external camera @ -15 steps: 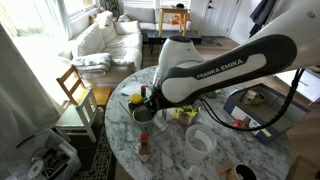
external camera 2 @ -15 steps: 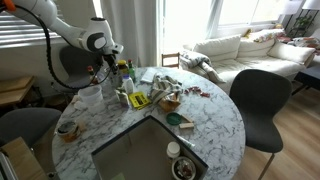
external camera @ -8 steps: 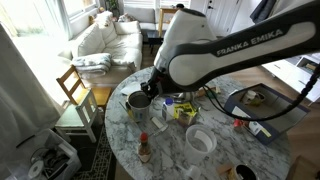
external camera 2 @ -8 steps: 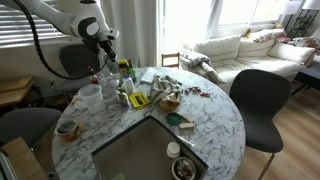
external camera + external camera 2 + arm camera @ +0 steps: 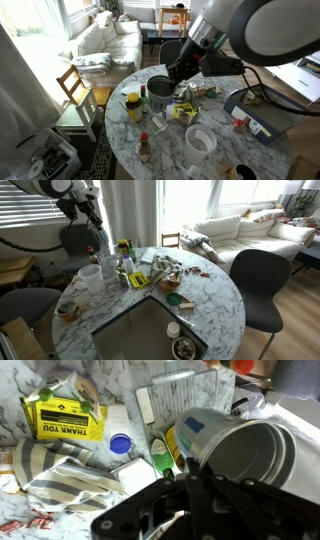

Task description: Put the opaque cup upright, put the bottle on the table and then put the silver cup in the opaque cup

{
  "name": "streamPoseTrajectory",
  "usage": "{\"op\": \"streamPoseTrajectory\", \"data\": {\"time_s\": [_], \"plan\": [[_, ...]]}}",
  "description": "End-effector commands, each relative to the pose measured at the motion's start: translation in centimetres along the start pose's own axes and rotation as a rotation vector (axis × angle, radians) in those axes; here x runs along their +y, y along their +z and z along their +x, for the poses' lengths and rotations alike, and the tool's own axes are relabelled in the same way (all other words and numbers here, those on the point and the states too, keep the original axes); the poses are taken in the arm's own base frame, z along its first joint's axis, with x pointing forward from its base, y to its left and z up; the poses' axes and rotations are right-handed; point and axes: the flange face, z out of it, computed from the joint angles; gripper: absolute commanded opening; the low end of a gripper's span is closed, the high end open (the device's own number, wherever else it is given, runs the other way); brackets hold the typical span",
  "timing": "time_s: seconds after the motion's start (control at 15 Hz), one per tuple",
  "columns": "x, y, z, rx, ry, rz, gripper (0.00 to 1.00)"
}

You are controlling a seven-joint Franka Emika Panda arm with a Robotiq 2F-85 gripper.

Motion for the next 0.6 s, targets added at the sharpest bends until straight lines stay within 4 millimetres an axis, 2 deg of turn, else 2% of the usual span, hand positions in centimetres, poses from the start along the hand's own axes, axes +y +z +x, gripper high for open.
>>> {"op": "streamPoseTrajectory", "data": {"time_s": [0.0,0.27,0.53], "plan": [[3.4,-3.5,-6.0,-0.062,0.028,-0.034,0.01],[5.9,-4.9,-9.6,-0.15,0.065,-0.068,0.01],[8.1,-3.6,-11.0,-0.198,0.094,-0.102,0.01]]}}
